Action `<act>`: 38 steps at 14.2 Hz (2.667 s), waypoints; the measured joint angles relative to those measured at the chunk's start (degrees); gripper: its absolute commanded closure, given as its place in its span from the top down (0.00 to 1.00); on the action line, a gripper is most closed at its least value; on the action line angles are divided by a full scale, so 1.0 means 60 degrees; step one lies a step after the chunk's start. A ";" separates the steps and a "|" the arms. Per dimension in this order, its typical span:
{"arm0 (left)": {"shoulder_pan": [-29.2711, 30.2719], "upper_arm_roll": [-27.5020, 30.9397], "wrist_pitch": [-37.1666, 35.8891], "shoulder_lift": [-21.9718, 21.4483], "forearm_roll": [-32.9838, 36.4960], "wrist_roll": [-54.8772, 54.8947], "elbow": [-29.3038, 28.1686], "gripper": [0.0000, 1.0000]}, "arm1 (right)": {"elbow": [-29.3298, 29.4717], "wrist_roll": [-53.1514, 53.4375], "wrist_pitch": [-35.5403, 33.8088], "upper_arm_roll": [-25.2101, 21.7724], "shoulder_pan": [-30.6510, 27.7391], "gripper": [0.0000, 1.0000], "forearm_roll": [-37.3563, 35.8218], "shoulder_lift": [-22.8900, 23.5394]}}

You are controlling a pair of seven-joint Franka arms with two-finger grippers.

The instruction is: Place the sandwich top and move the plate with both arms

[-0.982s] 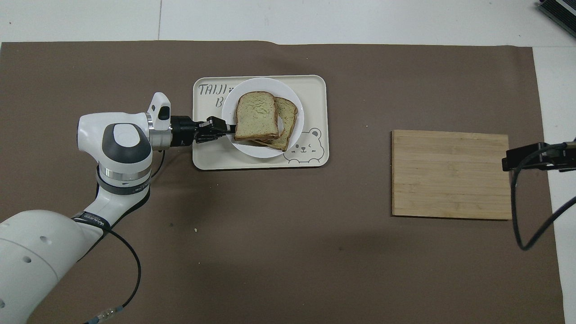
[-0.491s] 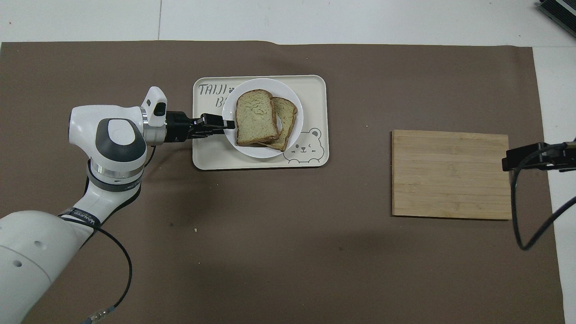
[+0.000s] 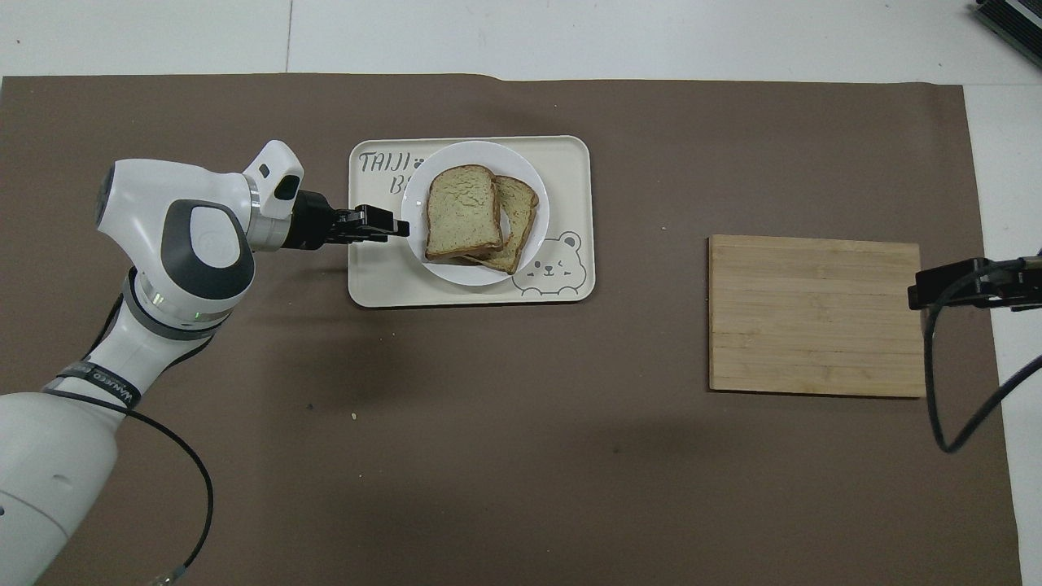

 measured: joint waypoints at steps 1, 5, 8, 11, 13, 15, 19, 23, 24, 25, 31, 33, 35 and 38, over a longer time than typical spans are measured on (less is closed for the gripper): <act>-0.0007 0.0009 0.0000 -0.0120 0.0617 -0.0135 0.0054 0.93 | 0.0000 0.0000 0.0000 0.0000 0.0000 1.00 0.0000 0.0000; 0.0033 0.0486 -0.0721 -0.0742 0.2961 -0.0241 0.0488 1.00 | 0.0000 0.0000 0.0000 0.0000 0.0000 1.00 0.0000 0.0000; 0.0071 0.0776 -0.2386 -0.1075 0.4396 -0.0242 0.1670 1.00 | 0.0000 0.0000 0.0000 0.0000 0.0000 1.00 0.0000 0.0000; 0.0098 0.1001 -0.4019 -0.1204 0.4725 -0.0242 0.3013 1.00 | 0.0000 0.0000 0.0000 0.0000 0.0000 1.00 0.0000 0.0000; 0.0106 0.1177 -0.5101 -0.1231 0.4768 -0.0241 0.3978 1.00 | 0.0000 0.0000 0.0000 0.0000 0.0000 1.00 0.0000 0.0000; 0.0110 0.1324 -0.6125 -0.1415 0.4770 -0.0240 0.4643 1.00 | 0.0000 0.0000 0.0000 0.0000 0.0000 1.00 0.0000 0.0000; 0.0109 0.1353 -0.7617 -0.2501 0.4771 -0.0240 0.4893 1.00 | 0.0000 0.0000 0.0000 0.0000 0.0000 1.00 0.0000 0.0000; 0.0107 0.1350 -0.8723 -0.3671 0.4771 -0.0249 0.4339 1.00 | 0.0000 0.0000 0.0000 0.0000 0.0000 1.00 0.0000 0.0000; 0.0111 0.1356 -0.8751 -0.3787 0.4774 -0.0263 0.4146 1.00 | 0.0000 0.0000 0.0000 0.0000 0.0000 1.00 0.0000 0.0000; 0.0122 0.1374 -0.8774 -0.3830 0.4776 -0.0269 0.4012 1.00 | 0.0000 0.0000 0.0000 0.0000 0.0000 1.00 0.0000 0.0000; 0.0357 0.1432 -0.9429 -0.3921 0.4864 -0.0288 0.3760 1.00 | 0.0000 0.0000 0.0000 0.0000 0.0000 1.00 0.0000 0.0000; 0.0407 0.1476 -0.9442 -0.4089 0.4864 -0.0288 0.3518 1.00 | 0.0000 0.0000 0.0000 0.0000 0.0000 1.00 0.0000 0.0000; 0.0408 0.1485 -0.9305 -0.4194 0.4864 -0.0289 0.3373 1.00 | 0.0000 0.0000 0.0000 0.0000 0.0000 1.00 0.0000 0.0000; 0.0414 0.1493 -0.9065 -0.4212 0.4852 -0.0322 0.3291 1.00 | 0.0000 0.0000 0.0000 0.0000 0.0000 1.00 0.0000 0.0000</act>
